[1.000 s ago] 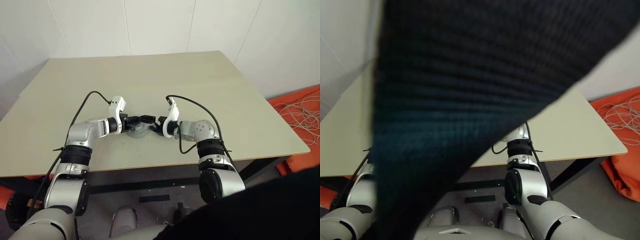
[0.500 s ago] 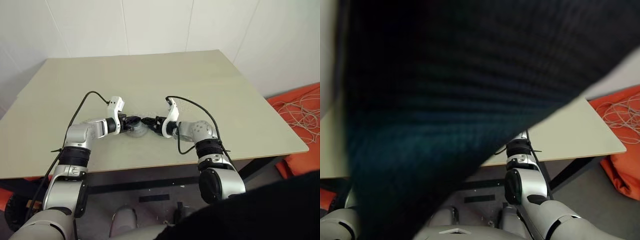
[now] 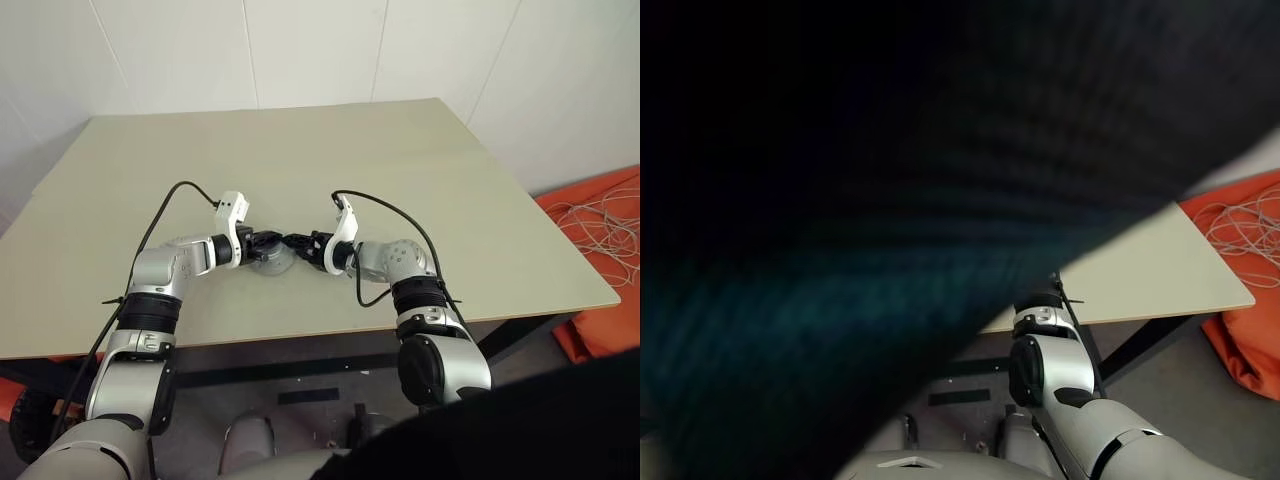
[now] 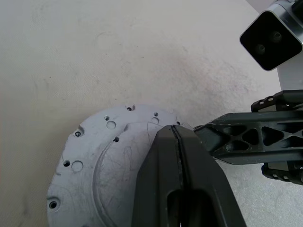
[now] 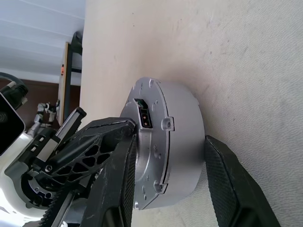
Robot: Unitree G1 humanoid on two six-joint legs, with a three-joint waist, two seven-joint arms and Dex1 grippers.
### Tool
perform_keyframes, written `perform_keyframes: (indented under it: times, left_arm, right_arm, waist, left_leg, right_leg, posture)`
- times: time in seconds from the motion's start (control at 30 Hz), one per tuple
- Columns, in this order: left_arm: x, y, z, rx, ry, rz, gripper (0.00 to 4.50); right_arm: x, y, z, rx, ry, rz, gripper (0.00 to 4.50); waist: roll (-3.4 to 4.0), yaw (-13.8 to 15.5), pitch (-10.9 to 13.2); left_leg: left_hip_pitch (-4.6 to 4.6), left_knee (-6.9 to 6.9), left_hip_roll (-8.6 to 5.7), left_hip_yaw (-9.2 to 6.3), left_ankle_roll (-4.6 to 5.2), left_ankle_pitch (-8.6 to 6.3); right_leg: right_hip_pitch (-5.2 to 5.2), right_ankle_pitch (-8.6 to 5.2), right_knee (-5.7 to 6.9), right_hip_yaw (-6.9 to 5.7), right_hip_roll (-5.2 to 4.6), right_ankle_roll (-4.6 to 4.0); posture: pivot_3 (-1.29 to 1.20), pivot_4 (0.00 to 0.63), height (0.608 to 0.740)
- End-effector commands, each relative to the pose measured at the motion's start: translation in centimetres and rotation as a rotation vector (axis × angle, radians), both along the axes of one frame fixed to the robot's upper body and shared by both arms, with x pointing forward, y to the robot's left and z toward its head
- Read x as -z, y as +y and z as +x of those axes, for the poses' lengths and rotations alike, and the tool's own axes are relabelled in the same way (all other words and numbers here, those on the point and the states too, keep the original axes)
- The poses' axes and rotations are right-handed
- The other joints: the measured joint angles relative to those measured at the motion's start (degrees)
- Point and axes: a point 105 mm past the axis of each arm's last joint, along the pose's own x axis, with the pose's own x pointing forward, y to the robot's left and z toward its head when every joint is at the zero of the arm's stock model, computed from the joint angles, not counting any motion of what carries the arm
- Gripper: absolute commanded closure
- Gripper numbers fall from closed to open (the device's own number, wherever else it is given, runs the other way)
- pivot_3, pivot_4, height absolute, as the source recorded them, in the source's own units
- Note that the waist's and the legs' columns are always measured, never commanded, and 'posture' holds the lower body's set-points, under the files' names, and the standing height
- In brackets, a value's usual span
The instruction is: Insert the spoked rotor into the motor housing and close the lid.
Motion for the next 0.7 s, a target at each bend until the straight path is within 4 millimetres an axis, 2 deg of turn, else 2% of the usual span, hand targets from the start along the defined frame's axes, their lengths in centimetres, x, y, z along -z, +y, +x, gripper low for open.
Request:
perform_keyframes:
  times: [0.03, 0.3, 0.7]
  left_arm:
    - [2.0, 0.0, -0.6, -0.002, 0.069, 0.041, 4.50]
    - [2.1, 0.0, -0.5, -0.001, 0.066, 0.043, 4.50]
    - [2.1, 0.0, -0.4, -0.006, 0.059, 0.047, 4.50]
  right_arm:
    - [-3.7, 2.0, 0.1, -0.059, -0.082, 0.081, 2.12]
    - [-6.5, 2.8, -0.5, -0.107, -0.112, 0.159, 2.12]
    - [-6.9, 3.4, -0.6, -0.111, -0.111, 0.175, 2.12]
  waist:
    - [0.00, 0.0, 0.0]
    - [-0.01, 0.1, 0.0]
    - [-0.01, 0.4, 0.0]
  left_leg:
    - [-0.03, 0.00, -0.01, 0.00, 0.00, 0.00]
    - [-0.27, 0.01, -0.04, 0.02, -0.18, -0.05]
    - [-0.32, 0.09, -0.05, 0.03, -0.24, -0.10]
  right_leg:
    - [-0.02, 0.02, 0.00, 0.00, 0.00, -0.02]
    - [-0.15, 0.23, -0.01, -0.02, 0.00, -0.38]
    - [-0.14, 0.25, -0.01, -0.02, 0.00, -0.41]
  posture:
    - [0.00, 0.000, 0.740]
    - [0.00, 0.000, 0.740]
    - [0.00, 0.000, 0.740]
